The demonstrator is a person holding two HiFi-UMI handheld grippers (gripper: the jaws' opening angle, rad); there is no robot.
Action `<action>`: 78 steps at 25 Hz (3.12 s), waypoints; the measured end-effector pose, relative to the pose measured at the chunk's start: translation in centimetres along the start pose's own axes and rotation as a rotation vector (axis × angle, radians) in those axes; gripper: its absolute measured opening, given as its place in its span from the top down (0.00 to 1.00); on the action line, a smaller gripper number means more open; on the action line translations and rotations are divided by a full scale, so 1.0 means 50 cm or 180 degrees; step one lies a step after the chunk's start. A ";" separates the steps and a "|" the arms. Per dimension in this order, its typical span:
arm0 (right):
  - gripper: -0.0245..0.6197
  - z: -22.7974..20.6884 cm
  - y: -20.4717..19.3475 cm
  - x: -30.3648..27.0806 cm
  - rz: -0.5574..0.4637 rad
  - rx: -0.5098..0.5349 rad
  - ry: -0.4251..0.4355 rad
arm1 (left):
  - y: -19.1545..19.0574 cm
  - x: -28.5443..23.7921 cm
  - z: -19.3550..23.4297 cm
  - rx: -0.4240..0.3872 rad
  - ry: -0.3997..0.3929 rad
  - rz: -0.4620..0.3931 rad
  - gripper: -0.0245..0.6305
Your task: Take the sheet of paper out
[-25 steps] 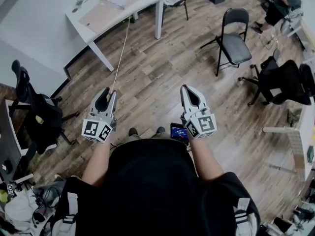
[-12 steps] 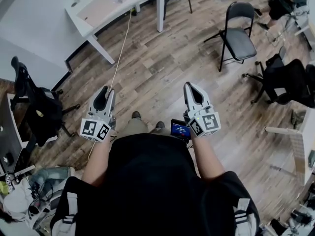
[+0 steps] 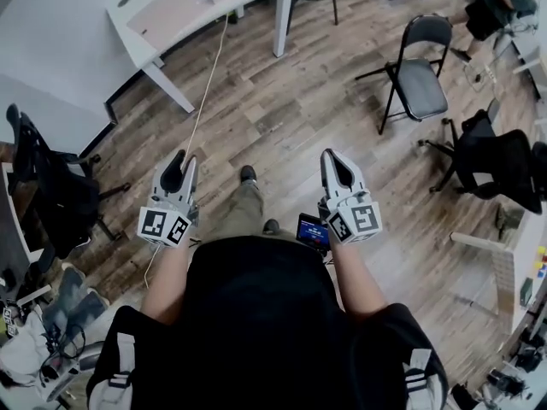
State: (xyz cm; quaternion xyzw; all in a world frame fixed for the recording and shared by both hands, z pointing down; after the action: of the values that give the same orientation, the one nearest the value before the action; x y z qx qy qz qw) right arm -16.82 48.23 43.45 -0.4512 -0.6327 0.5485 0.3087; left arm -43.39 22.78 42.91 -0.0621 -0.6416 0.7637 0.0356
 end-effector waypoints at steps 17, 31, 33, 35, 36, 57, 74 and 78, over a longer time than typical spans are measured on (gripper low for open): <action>0.94 0.037 0.094 -0.522 0.0021 0.0335 0.0179 | 0.059 -0.273 0.390 -0.0002 -0.0098 -0.0101 0.79; 0.94 -0.038 0.098 -0.717 0.0060 0.0308 0.0215 | 0.054 -0.454 0.524 0.0121 -0.0033 -0.0152 0.79; 0.94 -0.061 0.094 -0.760 0.0063 0.0275 0.0247 | 0.057 -0.491 0.542 0.0105 0.0003 -0.0127 0.79; 0.94 -0.085 0.098 -0.809 0.0048 0.0268 0.0286 | 0.058 -0.530 0.565 0.0101 0.0046 -0.0095 0.79; 0.94 -0.098 0.104 -0.837 0.0037 0.0275 0.0316 | 0.059 -0.552 0.577 0.0125 0.0079 -0.0084 0.79; 0.94 -0.351 0.206 -1.340 0.0156 0.0221 0.1168 | 0.155 -0.946 0.744 0.0277 0.0750 -0.0082 0.79; 0.94 -0.273 0.205 -1.695 0.0445 0.0485 0.1722 | 0.148 -1.015 1.007 0.0719 0.1200 -0.0223 0.78; 0.94 -0.241 0.209 -1.791 0.0514 0.0525 0.1771 | 0.132 -1.023 1.092 0.1053 0.1240 -0.0076 0.77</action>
State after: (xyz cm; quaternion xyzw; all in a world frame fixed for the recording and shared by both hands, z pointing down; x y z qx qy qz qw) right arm 32.28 -28.30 45.14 -0.6063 -0.4393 0.4761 0.4612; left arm -0.26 -38.48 48.18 -0.1939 -0.4896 0.8315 0.1772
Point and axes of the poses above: the fingertips, and each gripper's own axes: x backward along the fingers, z to its left, y out of its top, the point moved 7 cm from there along x, backward along the fingers, and after that the axes turned 10 degrees about -y, right-handed, at the moved point
